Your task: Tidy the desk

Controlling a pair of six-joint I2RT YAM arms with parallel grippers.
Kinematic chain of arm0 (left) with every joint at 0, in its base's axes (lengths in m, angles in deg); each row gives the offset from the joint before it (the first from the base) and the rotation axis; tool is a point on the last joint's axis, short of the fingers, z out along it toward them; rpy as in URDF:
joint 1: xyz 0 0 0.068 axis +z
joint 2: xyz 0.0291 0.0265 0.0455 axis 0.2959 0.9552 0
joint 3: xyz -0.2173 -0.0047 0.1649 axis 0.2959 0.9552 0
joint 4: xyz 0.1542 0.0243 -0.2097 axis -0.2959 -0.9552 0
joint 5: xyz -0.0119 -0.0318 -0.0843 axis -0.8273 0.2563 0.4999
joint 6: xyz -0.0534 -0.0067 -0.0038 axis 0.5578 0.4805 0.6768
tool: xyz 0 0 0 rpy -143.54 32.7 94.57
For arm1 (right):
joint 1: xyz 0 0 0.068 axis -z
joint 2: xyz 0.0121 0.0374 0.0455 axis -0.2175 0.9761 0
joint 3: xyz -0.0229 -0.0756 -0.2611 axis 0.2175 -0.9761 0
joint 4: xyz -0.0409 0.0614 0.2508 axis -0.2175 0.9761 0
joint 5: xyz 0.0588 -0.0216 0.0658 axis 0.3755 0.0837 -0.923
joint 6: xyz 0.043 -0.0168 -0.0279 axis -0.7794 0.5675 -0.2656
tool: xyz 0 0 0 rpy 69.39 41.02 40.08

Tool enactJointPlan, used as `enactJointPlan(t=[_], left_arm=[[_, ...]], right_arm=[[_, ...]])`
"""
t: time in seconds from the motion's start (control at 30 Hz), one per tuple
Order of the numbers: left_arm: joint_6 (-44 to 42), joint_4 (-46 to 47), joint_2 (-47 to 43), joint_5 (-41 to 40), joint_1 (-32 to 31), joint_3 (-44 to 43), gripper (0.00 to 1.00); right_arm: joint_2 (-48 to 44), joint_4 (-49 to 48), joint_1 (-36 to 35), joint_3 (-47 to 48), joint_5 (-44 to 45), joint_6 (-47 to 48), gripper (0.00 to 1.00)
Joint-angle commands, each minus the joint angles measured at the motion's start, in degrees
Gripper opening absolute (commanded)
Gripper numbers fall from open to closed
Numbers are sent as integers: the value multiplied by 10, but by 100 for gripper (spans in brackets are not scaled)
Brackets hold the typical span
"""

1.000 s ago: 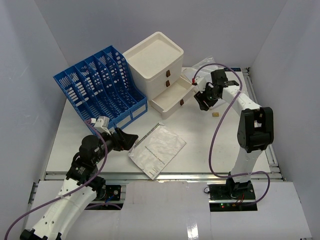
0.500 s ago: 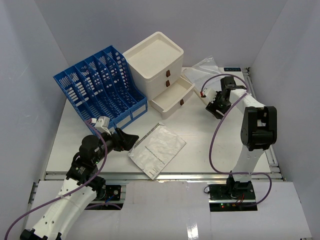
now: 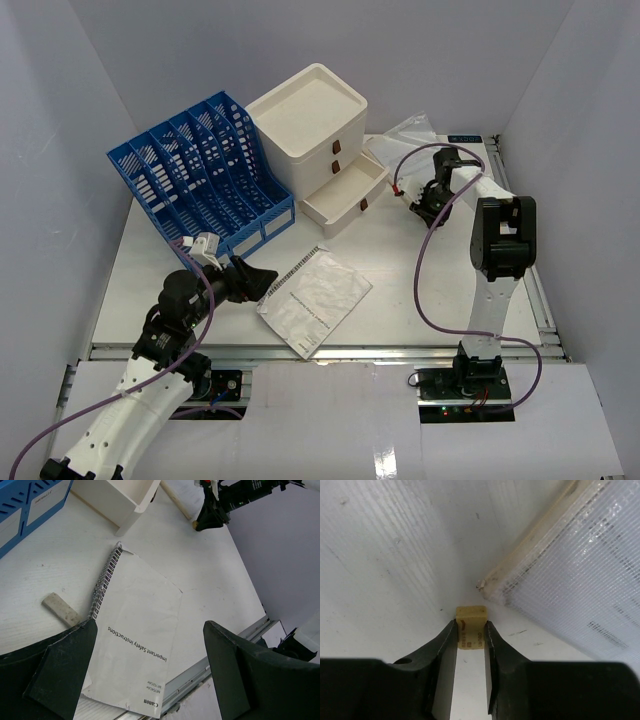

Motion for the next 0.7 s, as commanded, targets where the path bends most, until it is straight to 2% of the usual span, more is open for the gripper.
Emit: enactJointPlan(t=[0.0, 0.1, 0.23, 0.3, 0.43, 0.5, 0.63, 0.67], left_arm=[[4, 8, -2, 9, 2, 1, 98], [6, 13, 6, 15, 3, 4, 98], [10, 33, 52, 40, 3, 13, 98], [16, 39, 84, 53, 3, 14, 98], [23, 41, 125, 70, 3, 14, 98], [23, 38, 128, 74, 2, 13, 98], [28, 30, 122, 64, 2, 14, 98], [29, 28, 121, 61, 2, 14, 98]], right_arm=[[-19, 47, 0, -3, -75, 13, 19], [-50, 63, -15, -12, -129, -7, 17], [-83, 83, -85, -8, -203, -68, 16], [-92, 47, -126, -2, -213, -126, 16], [-102, -133, -210, -3, -153, -257, 12], [-98, -191, -227, 10, -109, -304, 12], [-60, -237, -245, 86, -62, -371, 14], [-48, -238, -247, 104, -53, -376, 18]])
